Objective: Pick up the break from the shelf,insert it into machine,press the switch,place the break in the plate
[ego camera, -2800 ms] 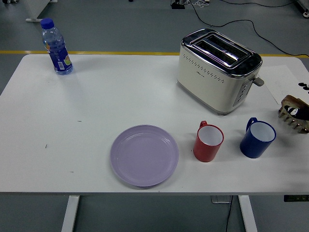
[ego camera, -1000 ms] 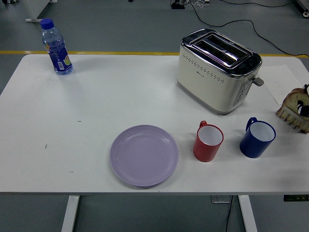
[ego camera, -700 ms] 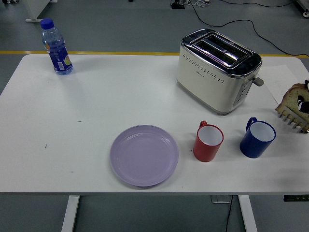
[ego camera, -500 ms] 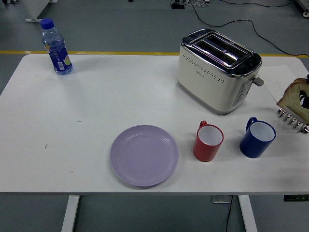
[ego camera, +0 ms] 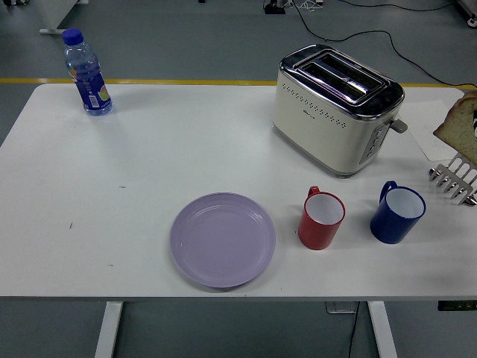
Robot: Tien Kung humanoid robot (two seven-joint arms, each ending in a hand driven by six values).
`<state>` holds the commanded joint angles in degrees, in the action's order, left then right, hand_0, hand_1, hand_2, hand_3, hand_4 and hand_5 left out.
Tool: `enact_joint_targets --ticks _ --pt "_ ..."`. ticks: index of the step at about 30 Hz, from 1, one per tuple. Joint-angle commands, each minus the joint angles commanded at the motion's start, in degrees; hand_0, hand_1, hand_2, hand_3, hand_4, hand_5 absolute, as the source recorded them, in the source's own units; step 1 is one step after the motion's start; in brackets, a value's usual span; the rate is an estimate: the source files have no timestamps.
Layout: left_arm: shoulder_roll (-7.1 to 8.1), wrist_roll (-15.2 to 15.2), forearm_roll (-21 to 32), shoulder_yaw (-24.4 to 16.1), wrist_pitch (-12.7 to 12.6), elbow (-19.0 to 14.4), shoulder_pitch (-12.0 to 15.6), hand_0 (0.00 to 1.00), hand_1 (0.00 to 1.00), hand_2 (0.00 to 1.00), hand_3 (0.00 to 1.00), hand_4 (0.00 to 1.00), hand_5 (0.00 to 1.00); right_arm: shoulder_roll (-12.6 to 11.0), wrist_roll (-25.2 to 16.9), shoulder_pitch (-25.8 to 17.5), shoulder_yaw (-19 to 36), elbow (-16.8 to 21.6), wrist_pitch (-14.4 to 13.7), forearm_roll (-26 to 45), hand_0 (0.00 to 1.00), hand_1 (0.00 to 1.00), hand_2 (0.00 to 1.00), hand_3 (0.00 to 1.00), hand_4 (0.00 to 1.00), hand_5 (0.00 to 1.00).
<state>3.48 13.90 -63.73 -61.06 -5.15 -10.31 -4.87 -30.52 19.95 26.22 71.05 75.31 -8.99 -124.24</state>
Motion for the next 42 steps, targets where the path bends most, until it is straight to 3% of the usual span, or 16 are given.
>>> enact_joint_targets --ticks 12,22,31,42 --pt "0.06 0.0 -0.1 -0.2 0.0 0.0 0.0 0.687 0.693 0.682 0.569 0.286 0.828 -1.7 1.8 1.1 0.0 4.2 0.0 0.4 0.191 0.256 0.37 0.485 0.443 0.002" --pt "0.13 0.0 -0.3 -0.3 0.0 0.0 0.0 0.688 0.693 0.682 0.568 0.286 0.828 -2.3 2.3 4.8 -0.9 6.2 0.1 1.6 0.188 0.249 0.367 0.482 0.431 0.002" --pt "0.37 0.1 -0.1 -0.3 -0.1 0.0 -0.1 0.687 0.693 0.682 0.568 0.287 0.828 -2.7 2.7 10.9 -3.9 7.7 0.6 3.2 0.184 0.246 0.363 0.479 0.418 0.002" --pt "0.58 0.1 0.0 -0.4 -0.2 0.0 -0.4 0.688 0.694 0.682 0.568 0.287 0.826 -0.5 2.9 18.5 -7.0 7.2 0.3 5.9 0.167 0.24 0.358 0.473 0.405 0.002"
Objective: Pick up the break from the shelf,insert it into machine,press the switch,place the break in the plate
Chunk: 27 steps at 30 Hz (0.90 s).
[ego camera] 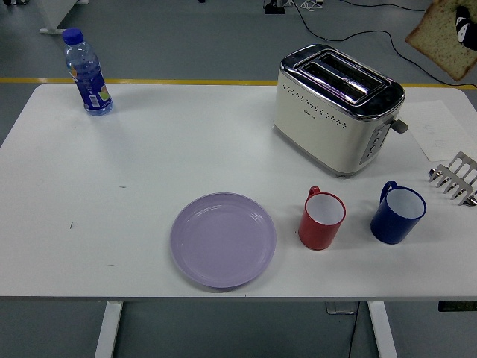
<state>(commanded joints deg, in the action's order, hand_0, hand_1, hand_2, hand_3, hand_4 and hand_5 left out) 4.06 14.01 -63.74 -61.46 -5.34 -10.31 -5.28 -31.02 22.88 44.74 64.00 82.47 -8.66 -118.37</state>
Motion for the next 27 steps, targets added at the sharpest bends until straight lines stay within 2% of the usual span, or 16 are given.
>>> enact_joint_targets --ticks 10,17,20,27 --pt "0.12 0.0 0.2 0.0 -0.1 0.0 -0.2 0.688 0.694 0.682 0.568 0.288 0.825 3.5 -0.3 5.3 -2.8 -2.2 -0.7 2.0 0.164 0.237 0.355 0.47 0.406 0.002" --pt "0.13 0.1 0.2 0.0 -0.1 0.0 -0.3 0.688 0.694 0.682 0.568 0.289 0.824 7.9 -2.2 8.8 -5.3 -6.6 -3.5 3.6 0.161 0.236 0.353 0.47 0.41 0.002" --pt "0.14 0.2 0.3 0.1 -0.1 0.0 -0.3 0.688 0.696 0.682 0.568 0.291 0.826 8.6 -2.6 9.3 -5.8 -7.4 -4.2 3.8 0.159 0.235 0.353 0.47 0.417 0.002" --pt "0.13 0.2 0.4 0.1 -0.1 0.0 -0.3 0.689 0.695 0.682 0.569 0.29 0.824 12.9 -3.9 11.6 -8.7 -13.5 -5.9 4.9 0.158 0.233 0.352 0.467 0.425 0.002"
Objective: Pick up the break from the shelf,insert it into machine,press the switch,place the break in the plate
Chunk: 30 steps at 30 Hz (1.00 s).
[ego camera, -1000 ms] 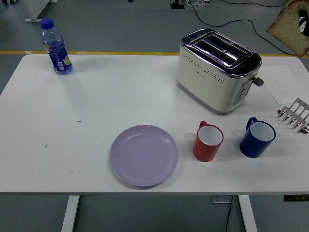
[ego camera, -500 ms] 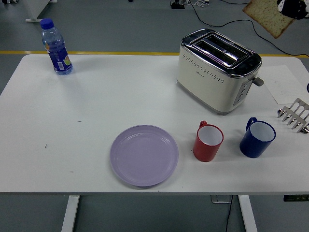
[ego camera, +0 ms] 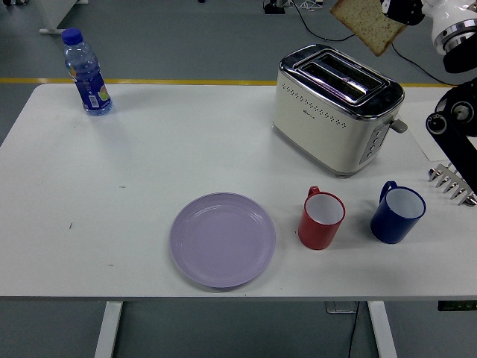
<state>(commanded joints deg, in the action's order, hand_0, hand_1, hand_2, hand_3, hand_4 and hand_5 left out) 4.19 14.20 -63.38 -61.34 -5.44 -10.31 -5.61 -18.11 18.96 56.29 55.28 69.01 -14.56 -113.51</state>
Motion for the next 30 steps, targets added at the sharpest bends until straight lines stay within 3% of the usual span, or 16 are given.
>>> enact_joint_targets --ticks 15,30 --pt "0.17 0.0 0.2 0.2 0.0 0.0 -0.2 0.688 0.695 0.682 0.57 0.291 0.823 5.9 1.5 4.9 -3.7 -10.6 0.9 0.7 0.149 0.232 0.352 0.468 0.43 0.002" --pt "0.25 0.1 0.1 0.1 0.0 0.0 -0.2 0.689 0.696 0.681 0.568 0.29 0.823 8.2 2.1 6.1 -5.9 -16.0 1.3 0.2 0.143 0.226 0.35 0.465 0.433 0.002"
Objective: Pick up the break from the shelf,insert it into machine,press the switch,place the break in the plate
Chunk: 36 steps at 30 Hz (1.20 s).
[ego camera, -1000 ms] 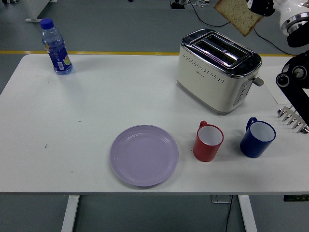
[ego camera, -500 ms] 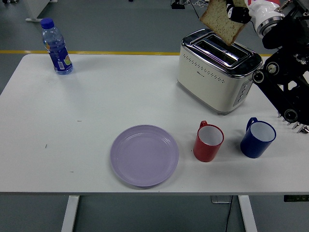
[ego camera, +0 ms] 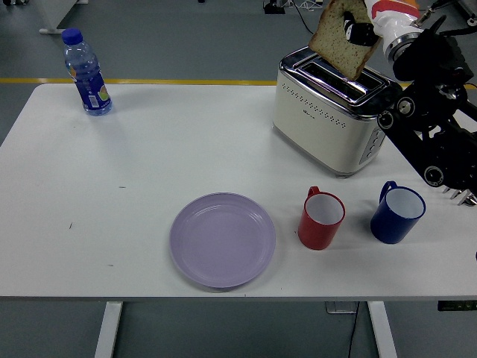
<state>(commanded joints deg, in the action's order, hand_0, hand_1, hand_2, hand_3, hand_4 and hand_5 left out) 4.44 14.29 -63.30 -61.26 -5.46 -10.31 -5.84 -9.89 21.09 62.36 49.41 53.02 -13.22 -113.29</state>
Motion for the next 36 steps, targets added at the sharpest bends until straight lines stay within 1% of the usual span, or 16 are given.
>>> enact_joint_targets --ticks 7,17,25,36 --pt "0.04 0.0 -0.1 -0.1 0.0 0.0 -0.1 0.689 0.696 0.681 0.567 0.289 0.821 0.6 -0.3 0.5 -0.8 -2.4 -0.2 -0.3 0.142 0.224 0.349 0.465 0.437 0.002" --pt "0.04 0.0 -0.3 -0.1 -0.1 0.0 -0.2 0.689 0.696 0.681 0.568 0.288 0.82 0.5 -1.4 0.7 -2.5 -4.8 -0.4 -1.4 0.141 0.221 0.348 0.465 0.439 0.002" --pt "0.08 0.0 -0.7 -0.4 0.0 0.0 -0.2 0.689 0.696 0.681 0.569 0.288 0.819 0.6 -1.6 0.9 -3.1 -5.7 0.2 -1.7 0.139 0.22 0.347 0.464 0.44 0.002" --pt "0.13 0.0 -0.8 -0.6 -0.1 0.0 -0.3 0.69 0.696 0.68 0.568 0.288 0.817 0.9 -1.9 0.7 -4.0 -6.1 1.0 -1.7 0.141 0.22 0.347 0.465 0.437 0.002"
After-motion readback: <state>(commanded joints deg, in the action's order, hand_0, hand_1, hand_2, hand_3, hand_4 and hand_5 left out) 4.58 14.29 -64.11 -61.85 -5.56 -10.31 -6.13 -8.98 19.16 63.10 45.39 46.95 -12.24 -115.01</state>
